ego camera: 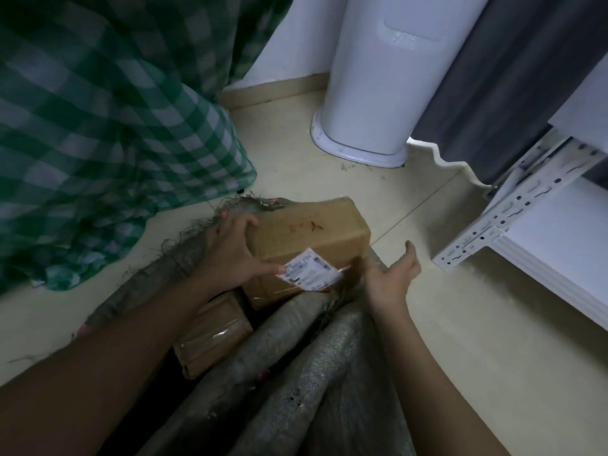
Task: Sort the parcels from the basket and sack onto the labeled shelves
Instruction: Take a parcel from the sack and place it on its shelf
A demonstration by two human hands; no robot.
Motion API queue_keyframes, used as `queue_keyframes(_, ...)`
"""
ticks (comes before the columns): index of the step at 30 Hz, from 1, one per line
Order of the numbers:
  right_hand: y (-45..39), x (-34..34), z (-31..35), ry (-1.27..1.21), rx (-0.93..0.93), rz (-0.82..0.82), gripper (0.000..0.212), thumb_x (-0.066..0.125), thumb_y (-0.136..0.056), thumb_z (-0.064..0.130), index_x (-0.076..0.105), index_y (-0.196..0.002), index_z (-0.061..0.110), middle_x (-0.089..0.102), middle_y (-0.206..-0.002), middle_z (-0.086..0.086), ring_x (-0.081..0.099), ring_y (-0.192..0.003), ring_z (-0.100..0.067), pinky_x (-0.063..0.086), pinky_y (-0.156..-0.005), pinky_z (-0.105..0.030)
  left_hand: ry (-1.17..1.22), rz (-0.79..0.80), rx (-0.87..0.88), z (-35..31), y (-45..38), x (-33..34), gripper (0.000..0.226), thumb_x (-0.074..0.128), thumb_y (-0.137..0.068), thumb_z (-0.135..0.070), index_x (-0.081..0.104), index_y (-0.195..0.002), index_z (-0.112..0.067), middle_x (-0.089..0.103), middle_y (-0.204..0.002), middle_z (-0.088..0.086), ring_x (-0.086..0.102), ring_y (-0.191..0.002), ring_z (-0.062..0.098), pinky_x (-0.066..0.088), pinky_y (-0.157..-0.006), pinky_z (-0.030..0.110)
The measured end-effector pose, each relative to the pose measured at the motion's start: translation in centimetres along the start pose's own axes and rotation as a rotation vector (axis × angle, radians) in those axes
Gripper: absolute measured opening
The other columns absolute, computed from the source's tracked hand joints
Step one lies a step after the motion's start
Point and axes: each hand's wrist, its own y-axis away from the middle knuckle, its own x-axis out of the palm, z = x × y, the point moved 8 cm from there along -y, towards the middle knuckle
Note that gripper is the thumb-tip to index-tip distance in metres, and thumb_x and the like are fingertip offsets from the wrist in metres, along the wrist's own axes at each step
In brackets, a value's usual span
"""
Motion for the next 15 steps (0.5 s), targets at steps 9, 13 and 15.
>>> queue_keyframes(9, 3.2, 5.8, 5.9, 0.479, -0.544, 0.446, 0.095, 0.068, -0.072, 0.031, 0.019, -0.153, 0.024, 0.005, -0.160, -0.006, -0.002, -0.148, -0.024, 0.009, -0.121, -0.048, -0.284, 0.066, 0.152, -1.4, 1.0, 0.8, 0.100, 0.085, -0.050, -0.058, 0.034, -0.130, -0.028, 0.019, -0.144, -0.005, 0.009, -0.135, 0.024, 0.025, -0.111, 0.056)
queue_keyframes(13, 3.6, 7.1, 5.4, 0.510, -0.474, 0.521, 0.105, 0.062, -0.062, 0.045, 0.013, -0.153, 0.026, 0.019, -0.155, -0.006, 0.009, -0.145, -0.022, 0.009, -0.120, -0.047, -0.361, 0.049, 0.226, -2.1, 1.4, 0.6, 0.104, 0.085, -0.048, -0.060, 0.035, -0.133, -0.024, 0.018, -0.147, 0.000, 0.010, -0.134, 0.024, 0.028, -0.109, 0.056)
queue_keyframes(15, 3.6, 7.6, 4.6, 0.634, -0.448, 0.575, 0.110, 0.071, -0.068, 0.046, 0.004, -0.154, 0.030, 0.008, -0.160, -0.003, 0.000, -0.148, -0.021, 0.002, -0.121, -0.048, -0.420, 0.073, 0.243, -2.2, 1.5, 0.8, 0.104, 0.084, -0.050, -0.060, 0.035, -0.135, -0.025, 0.016, -0.149, 0.001, 0.008, -0.134, 0.023, 0.028, -0.109, 0.056)
